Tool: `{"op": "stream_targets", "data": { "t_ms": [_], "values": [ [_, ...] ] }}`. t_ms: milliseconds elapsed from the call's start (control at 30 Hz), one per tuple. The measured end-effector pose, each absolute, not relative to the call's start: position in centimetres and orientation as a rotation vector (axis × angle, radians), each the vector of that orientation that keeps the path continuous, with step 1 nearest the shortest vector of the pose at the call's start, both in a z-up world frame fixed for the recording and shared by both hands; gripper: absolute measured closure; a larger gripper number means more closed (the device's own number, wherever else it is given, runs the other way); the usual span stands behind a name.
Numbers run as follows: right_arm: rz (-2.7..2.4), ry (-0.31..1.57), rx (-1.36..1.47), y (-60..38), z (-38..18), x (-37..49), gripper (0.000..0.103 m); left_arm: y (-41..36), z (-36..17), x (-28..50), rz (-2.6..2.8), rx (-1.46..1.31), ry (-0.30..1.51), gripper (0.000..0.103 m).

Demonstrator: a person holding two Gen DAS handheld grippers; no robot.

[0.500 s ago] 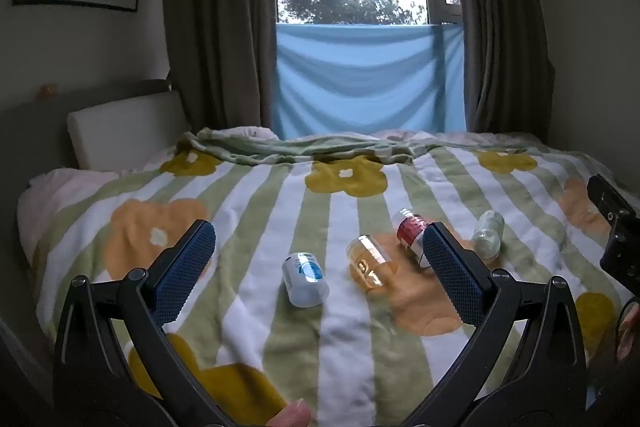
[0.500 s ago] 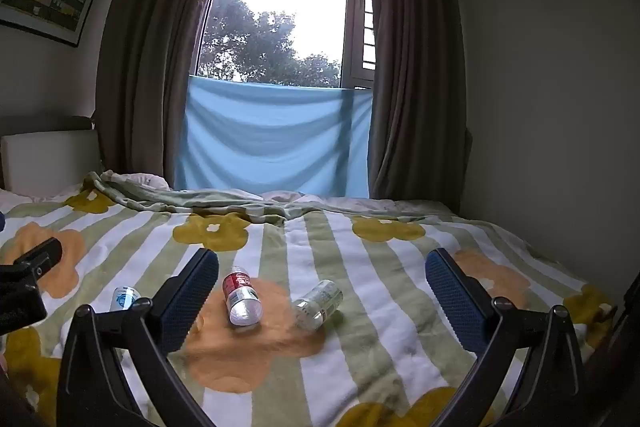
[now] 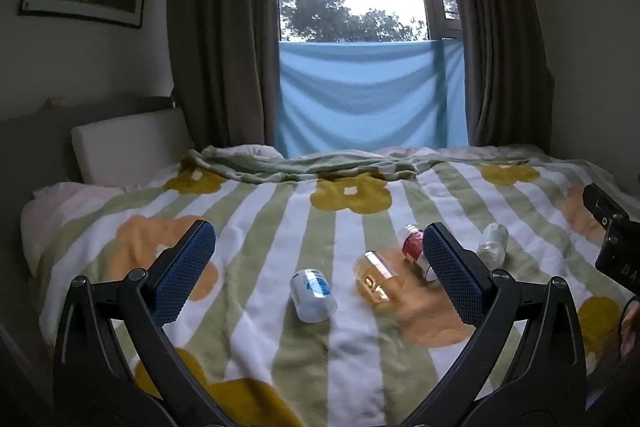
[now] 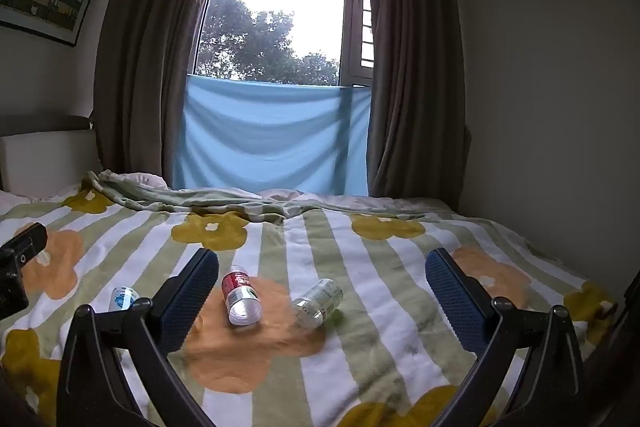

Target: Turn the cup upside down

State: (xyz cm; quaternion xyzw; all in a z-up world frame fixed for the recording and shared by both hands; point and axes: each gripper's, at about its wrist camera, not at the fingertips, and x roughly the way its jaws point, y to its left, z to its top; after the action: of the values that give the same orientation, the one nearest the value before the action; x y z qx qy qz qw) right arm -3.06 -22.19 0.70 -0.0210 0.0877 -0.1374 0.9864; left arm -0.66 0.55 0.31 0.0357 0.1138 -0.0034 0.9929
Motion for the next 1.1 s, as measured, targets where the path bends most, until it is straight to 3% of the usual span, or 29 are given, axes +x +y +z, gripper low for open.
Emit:
{"op": "stream_targets", "data": {
  "t_ms": [1100],
  "values": [
    [-0.261, 0.175, -0.033, -21.5, 0.89, -2.63, 0.0, 0.04, 0.86, -1.02, -0.026, 0.062, 0.222, 0.0]
  ]
}}
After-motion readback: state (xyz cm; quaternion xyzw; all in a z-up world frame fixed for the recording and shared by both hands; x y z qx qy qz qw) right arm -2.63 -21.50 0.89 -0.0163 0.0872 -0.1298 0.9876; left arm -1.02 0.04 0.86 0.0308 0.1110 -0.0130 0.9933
